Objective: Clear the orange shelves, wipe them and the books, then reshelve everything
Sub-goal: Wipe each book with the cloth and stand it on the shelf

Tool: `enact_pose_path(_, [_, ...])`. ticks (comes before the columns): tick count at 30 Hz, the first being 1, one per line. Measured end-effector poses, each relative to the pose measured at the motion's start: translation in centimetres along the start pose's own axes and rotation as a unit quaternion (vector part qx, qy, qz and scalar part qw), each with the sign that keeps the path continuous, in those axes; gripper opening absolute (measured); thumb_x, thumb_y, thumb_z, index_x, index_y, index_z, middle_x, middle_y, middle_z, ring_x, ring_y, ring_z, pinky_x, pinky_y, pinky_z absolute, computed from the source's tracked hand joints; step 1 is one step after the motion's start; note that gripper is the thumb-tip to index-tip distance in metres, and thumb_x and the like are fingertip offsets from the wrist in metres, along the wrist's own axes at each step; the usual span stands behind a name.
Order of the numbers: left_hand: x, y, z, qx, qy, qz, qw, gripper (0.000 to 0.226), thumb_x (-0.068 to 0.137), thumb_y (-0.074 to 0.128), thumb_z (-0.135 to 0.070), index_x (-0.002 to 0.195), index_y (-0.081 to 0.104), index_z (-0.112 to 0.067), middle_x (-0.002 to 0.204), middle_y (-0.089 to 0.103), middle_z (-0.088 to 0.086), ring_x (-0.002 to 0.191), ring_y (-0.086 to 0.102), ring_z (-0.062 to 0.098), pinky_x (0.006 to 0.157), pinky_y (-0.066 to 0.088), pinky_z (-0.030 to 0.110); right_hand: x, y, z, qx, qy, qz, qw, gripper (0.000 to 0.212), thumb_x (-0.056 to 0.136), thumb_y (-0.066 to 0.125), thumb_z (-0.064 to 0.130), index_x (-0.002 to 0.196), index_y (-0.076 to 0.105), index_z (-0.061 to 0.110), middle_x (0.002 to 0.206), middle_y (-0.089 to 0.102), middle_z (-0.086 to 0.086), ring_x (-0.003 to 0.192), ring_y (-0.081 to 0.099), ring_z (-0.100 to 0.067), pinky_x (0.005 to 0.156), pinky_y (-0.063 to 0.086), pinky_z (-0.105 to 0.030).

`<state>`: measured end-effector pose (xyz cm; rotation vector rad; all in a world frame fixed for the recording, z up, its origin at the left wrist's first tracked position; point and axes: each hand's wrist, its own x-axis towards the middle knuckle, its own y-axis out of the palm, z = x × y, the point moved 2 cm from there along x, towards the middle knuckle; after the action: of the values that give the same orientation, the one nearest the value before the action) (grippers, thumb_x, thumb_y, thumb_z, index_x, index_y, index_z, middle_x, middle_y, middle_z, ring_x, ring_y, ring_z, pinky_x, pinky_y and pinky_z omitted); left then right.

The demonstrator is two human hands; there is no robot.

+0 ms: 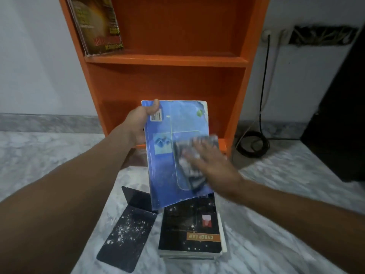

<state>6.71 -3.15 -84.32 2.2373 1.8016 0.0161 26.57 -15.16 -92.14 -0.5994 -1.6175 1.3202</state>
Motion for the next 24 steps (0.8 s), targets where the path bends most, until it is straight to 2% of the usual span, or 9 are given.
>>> enact_pose_path(2, [-0.1, -0.3, -0.2, -0.004, 0.012, 0.005, 1.0, 0.04, 0.095, 0.059, -0.04, 0.113, 0.068, -0.006, 0.111, 0.073, 0.015, 0.099, 0.071, 0.032, 0.081, 0.059, 0.045, -4.6, 2.8, 1.0, -0.033, -0.108, 0.071, 0.991, 0.052, 0.099, 0.046, 0.026, 0.148, 0.032, 0.031, 0.16, 0.016, -0.011, 0.147, 0.015, -0.033, 0.116, 0.019, -0.057])
enact_pose_path(4, [-0.2, -0.9, 0.0, -0.004, 0.017, 0.008, 1.0, 0.042, 0.097, 0.054, -0.042, 0.114, 0.067, -0.006, 0.108, 0.074, 0.015, 0.096, 0.072, 0.031, 0.077, 0.06, 0.043, -5.5, 2.6, 0.6, -0.023, -0.129, 0.099, 0.986, 0.045, 0.096, 0.054, 0.025, 0.14, 0.048, 0.024, 0.153, 0.036, -0.011, 0.141, 0.034, -0.027, 0.109, 0.037, -0.055])
enact_pose_path(7, [-0.2, -1.2, 0.3, -0.018, 0.001, 0.008, 1.0, 0.049, 0.098, 0.05, -0.048, 0.12, 0.065, -0.007, 0.11, 0.073, 0.015, 0.096, 0.072, 0.03, 0.069, 0.061, 0.04, -1.9, -2.6, -0.8, 0.075, -0.012, -0.051, 0.996, 0.043, 0.09, 0.066, 0.015, 0.132, 0.058, 0.018, 0.138, 0.056, -0.006, 0.125, 0.054, -0.018, 0.105, 0.043, -0.053])
enact_pose_path(9, [-0.2, -0.5, 0.5, -0.021, -0.007, 0.028, 0.999, 0.052, 0.098, 0.046, -0.05, 0.123, 0.064, -0.007, 0.113, 0.071, 0.016, 0.095, 0.072, 0.03, 0.067, 0.061, 0.039, 2.3, -6.3, -2.0, 0.144, 0.091, -0.174, 0.97, 0.071, 0.073, 0.071, -0.009, 0.138, 0.052, 0.012, 0.143, 0.048, -0.017, 0.133, 0.043, -0.025, 0.11, 0.036, -0.05])
enact_pose_path(12, [-0.1, 1.0, 0.4, -0.018, -0.003, 0.056, 0.998, 0.053, 0.098, 0.044, -0.052, 0.118, 0.065, -0.008, 0.108, 0.073, 0.015, 0.091, 0.073, 0.03, 0.071, 0.061, 0.041, 7.1, -9.1, -1.9, 0.171, 0.112, -0.257, 0.945, 0.083, 0.075, 0.073, -0.004, 0.147, 0.038, 0.016, 0.152, 0.033, -0.019, 0.142, 0.028, -0.028, 0.115, 0.029, -0.043])
enact_pose_path(15, [0.0, 2.3, -0.2, -0.028, 0.012, 0.073, 0.997, 0.053, 0.098, 0.044, -0.053, 0.114, 0.067, -0.007, 0.108, 0.073, 0.014, 0.095, 0.072, 0.029, 0.079, 0.06, 0.041, 7.8, -5.8, 0.6, 0.124, 0.082, -0.165, 0.975, 0.079, 0.08, 0.064, -0.007, 0.15, 0.033, 0.013, 0.156, 0.026, -0.021, 0.144, 0.023, -0.037, 0.117, 0.024, -0.051])
enact_pose_path(18, [0.4, 1.9, -0.8, -0.034, 0.028, 0.071, 0.996, 0.057, 0.099, 0.042, -0.053, 0.131, 0.061, -0.009, 0.123, 0.068, 0.017, 0.109, 0.067, 0.034, 0.09, 0.056, 0.047, 2.0, 0.6, 3.3, 0.085, -0.047, -0.005, 0.995, 0.072, 0.092, 0.059, 0.01, 0.154, 0.021, 0.02, 0.161, 0.011, -0.015, 0.148, 0.01, -0.035, 0.117, 0.022, -0.054])
enact_pose_path(20, [0.6, 1.1, -0.7, -0.03, 0.03, 0.071, 0.997, 0.057, 0.099, 0.042, -0.052, 0.133, 0.059, -0.01, 0.124, 0.067, 0.017, 0.111, 0.066, 0.035, 0.091, 0.055, 0.049, -1.9, 1.6, 5.0, 0.076, -0.129, 0.043, 0.988, 0.067, 0.085, 0.07, 0.011, 0.145, 0.041, 0.016, 0.15, 0.038, -0.017, 0.139, 0.036, -0.034, 0.105, 0.042, -0.054])
enact_pose_path(24, [0.6, 0.3, 0.0, -0.025, 0.019, 0.063, 0.998, 0.05, 0.099, 0.046, -0.05, 0.122, 0.064, -0.011, 0.116, 0.07, 0.017, 0.101, 0.07, 0.033, 0.079, 0.06, 0.046, 0.4, -3.3, 3.7, 0.168, -0.06, -0.07, 0.982, 0.063, 0.063, 0.078, -0.008, 0.121, 0.065, 0.012, 0.116, 0.068, -0.009, 0.106, 0.065, -0.025, 0.091, 0.054, -0.041])
